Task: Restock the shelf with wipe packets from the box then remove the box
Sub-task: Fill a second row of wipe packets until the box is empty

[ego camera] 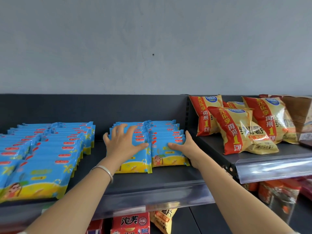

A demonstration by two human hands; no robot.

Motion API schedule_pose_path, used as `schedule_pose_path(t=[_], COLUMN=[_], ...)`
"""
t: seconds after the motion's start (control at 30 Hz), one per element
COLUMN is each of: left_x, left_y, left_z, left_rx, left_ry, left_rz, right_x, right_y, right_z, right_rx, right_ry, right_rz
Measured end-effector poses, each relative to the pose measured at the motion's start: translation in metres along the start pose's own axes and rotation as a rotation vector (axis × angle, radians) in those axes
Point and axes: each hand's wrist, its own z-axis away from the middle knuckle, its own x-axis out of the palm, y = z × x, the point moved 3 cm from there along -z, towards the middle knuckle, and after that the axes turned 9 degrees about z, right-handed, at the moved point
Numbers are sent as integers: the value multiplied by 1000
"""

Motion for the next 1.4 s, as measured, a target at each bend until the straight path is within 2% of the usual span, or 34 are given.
schedule_pose_path(t=[0.2, 0.27, 0.33, 0.4, 0.57, 0.8, 0.93, 1.13, 1.27, 1.33, 1.4], left_x=[3, 7, 12, 15, 21, 23, 22, 14, 9, 8, 7], left_y=[-29, -37, -41, -40, -42, -46, -45, -33, -29, -29, -27], left_z=[4, 1, 0, 1, -2, -5, -3, 0, 2, 4, 4], left_rx=[-335, -449, -533, -574, -601, -515, -518, -404, -359, -352, -347], left_ry=[34, 9, 13, 11, -20, 40, 7, 31, 113, 128, 136], left_rz=[298, 514, 831, 1001, 1106, 1021, 1015, 538, 424, 407, 380], right_x=[2, 3, 4, 5, 8, 6, 6, 10, 11, 15, 27], right_y=[-1, 1, 4, 4, 3, -4, -5, -1, -5, -12, -20], right_z=[2, 1, -1, 0, 2, 5, 6, 8, 12, 21, 35], right_rx=[-3, 7, 18, 26, 9, -63, -76, -93, -171, -296, -477], right_ry=[10, 18, 25, 25, -2, 79, 104, 135, 245, 308, 287], right_rz=[-40, -74, -88, -88, -100, 5, 93, 187, 478, 701, 862])
